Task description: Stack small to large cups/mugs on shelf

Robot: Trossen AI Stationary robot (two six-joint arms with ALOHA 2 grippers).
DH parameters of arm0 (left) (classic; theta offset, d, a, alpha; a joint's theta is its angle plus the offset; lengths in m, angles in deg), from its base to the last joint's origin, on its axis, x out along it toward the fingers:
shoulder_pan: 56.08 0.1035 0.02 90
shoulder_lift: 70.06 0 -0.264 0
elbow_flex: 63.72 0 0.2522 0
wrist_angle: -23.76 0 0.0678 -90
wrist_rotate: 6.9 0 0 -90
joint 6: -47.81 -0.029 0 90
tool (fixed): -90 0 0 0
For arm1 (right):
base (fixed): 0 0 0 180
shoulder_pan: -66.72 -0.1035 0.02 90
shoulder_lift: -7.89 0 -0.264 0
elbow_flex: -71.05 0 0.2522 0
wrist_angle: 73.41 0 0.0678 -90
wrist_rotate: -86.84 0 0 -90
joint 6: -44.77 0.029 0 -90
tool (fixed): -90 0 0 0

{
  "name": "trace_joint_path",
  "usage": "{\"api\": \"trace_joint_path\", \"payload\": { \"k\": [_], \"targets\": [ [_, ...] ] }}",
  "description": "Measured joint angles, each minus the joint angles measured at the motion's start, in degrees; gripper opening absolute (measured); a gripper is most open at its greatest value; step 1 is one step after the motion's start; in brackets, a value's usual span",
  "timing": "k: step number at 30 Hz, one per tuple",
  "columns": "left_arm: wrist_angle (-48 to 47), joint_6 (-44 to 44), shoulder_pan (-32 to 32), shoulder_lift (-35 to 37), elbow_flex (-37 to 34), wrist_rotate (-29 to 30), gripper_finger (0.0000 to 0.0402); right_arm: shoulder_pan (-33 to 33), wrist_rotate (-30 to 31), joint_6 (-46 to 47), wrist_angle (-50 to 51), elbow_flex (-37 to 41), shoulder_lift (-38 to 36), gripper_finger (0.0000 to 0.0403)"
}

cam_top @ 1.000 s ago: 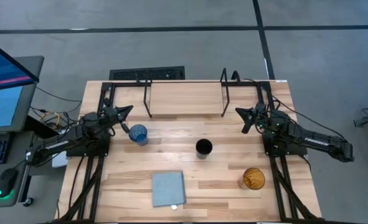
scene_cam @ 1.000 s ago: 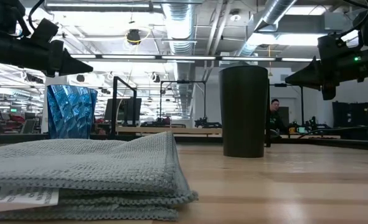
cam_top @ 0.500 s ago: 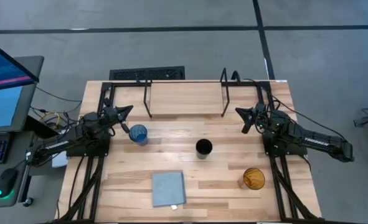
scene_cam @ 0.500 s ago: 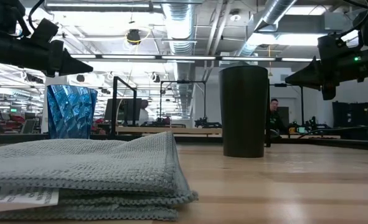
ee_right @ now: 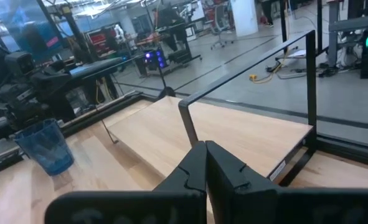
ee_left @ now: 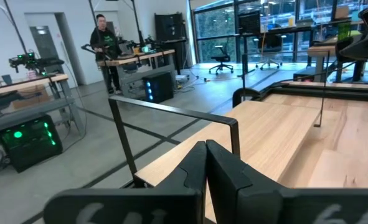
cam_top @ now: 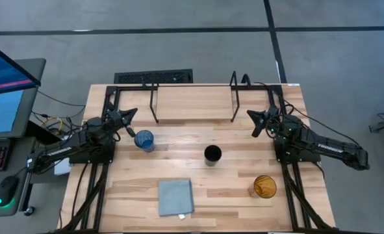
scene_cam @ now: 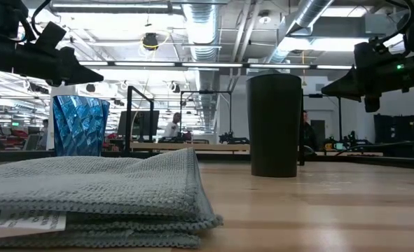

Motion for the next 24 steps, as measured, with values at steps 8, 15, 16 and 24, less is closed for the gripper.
{"api": "trace_joint_path", "payload": {
  "k": [8,15,16,24],
  "targets": [
    [0.0,0.0,0.0,0.0,0.0,0.0,0.0,-0.1,0.0,0.0,0.0,0.0,0.0,0.0026],
    [0.0,0.0,0.0,0.0,0.0,0.0,0.0,0.3,0.2,0.0,-0.2,0.0,0.0,0.0026],
    [0.0,0.0,0.0,0.0,0.0,0.0,0.0,0.5,0.2,0.0,-0.2,0.0,0.0,0.0026],
    [0.0,0.0,0.0,0.0,0.0,0.0,0.0,0.7,0.6,0.0,-1.8,0.1,0.0,0.0026]
  ]
}}
